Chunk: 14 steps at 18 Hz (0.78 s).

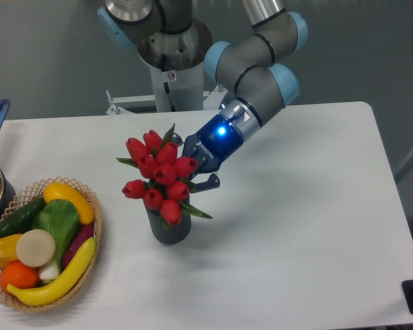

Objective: Insert the flowers into the vase
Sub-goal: 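Push the tulip bunch further down into the vase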

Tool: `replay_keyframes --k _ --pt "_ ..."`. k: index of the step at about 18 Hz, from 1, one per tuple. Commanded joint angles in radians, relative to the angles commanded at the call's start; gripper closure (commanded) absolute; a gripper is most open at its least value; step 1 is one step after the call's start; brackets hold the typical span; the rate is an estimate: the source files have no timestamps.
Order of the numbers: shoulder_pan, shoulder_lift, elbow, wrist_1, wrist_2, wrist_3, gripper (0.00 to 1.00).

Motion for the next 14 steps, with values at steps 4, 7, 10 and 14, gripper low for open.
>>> replay_keyframes --k 4,7,10,14 --pt "0.002 -0.006 -0.005 0.000 0.015 0.002 0.81" --pt "0.002 -0.015 -0.005 0.000 0.015 0.002 0.80" --pt "0.006 -0.018 -0.008 0.000 0.015 0.002 0.69" --pt "0.017 -0.017 -0.009 0.002 0.015 0.003 0.35"
